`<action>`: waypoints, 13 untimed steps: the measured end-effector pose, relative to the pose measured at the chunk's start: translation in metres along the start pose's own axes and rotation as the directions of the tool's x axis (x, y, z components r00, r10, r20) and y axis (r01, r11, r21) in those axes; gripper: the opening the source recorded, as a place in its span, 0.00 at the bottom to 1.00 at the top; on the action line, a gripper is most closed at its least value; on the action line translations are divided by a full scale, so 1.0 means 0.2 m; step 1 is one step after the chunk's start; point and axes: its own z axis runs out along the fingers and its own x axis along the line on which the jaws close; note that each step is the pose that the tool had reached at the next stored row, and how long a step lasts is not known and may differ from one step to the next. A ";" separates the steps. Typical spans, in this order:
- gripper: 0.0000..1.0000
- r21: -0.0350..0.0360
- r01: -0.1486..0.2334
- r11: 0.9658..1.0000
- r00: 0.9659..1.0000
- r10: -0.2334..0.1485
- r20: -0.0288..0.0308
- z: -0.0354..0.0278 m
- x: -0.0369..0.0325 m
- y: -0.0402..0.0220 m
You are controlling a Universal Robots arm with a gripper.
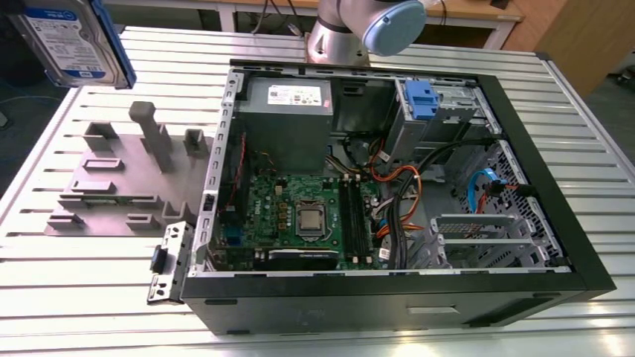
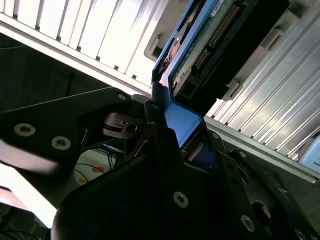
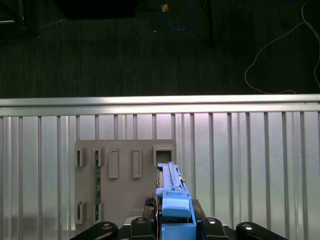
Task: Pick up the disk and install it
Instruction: 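Pick up the disk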
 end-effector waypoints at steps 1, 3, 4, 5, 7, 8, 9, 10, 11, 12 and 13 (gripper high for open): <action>0.36 0.000 0.000 1.000 1.000 0.000 0.000 -0.001 0.000 0.000; 0.36 0.000 0.000 1.000 1.000 0.000 0.000 -0.004 0.000 0.000; 0.36 0.000 0.000 1.000 1.000 0.000 0.001 -0.004 0.000 0.000; 0.36 0.000 0.000 1.000 1.000 0.000 0.001 -0.005 -0.001 0.000; 0.36 0.000 0.000 1.000 1.000 0.000 0.000 -0.008 -0.001 0.000; 0.36 0.000 0.000 1.000 1.000 0.000 0.000 -0.009 -0.001 0.000; 0.36 0.000 0.000 1.000 1.000 0.000 0.001 -0.010 -0.001 0.000; 0.36 0.000 0.000 1.000 1.000 0.000 0.001 -0.012 -0.001 0.000; 0.36 0.000 0.000 1.000 1.000 0.000 0.001 -0.013 -0.001 0.000; 0.36 0.000 0.000 1.000 1.000 0.000 0.001 -0.015 -0.001 0.000; 0.36 0.000 0.000 1.000 1.000 0.000 0.001 -0.017 -0.001 0.000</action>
